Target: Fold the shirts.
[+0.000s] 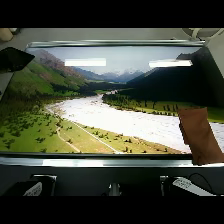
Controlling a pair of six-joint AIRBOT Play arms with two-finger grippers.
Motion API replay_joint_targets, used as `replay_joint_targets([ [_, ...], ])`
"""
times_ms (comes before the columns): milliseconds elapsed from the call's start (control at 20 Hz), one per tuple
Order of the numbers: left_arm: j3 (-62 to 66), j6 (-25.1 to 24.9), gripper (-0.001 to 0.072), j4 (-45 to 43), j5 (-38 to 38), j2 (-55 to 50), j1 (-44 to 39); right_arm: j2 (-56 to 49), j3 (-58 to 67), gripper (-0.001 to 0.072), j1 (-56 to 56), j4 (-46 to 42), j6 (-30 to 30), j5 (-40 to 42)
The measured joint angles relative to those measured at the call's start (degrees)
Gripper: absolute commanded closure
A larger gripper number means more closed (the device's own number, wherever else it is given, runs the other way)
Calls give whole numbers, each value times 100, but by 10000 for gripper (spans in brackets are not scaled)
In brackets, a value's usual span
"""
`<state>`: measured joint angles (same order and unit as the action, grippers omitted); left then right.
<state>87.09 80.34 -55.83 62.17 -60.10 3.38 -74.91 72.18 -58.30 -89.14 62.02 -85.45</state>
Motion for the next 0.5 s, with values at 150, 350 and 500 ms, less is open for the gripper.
replay_joint_targets([
  [150,111,-48,685,-260,-308,-264,-61,0,1777,112,422,13,-83,649],
  [350,673,321,623,-1947,-212,-1196,-603,-46,3182,109,2044,76,-208,1491],
  [500,907,835,-1,-3263,560,-1982,-1049,-466,3449,109,3438,111,-57,1058],
])
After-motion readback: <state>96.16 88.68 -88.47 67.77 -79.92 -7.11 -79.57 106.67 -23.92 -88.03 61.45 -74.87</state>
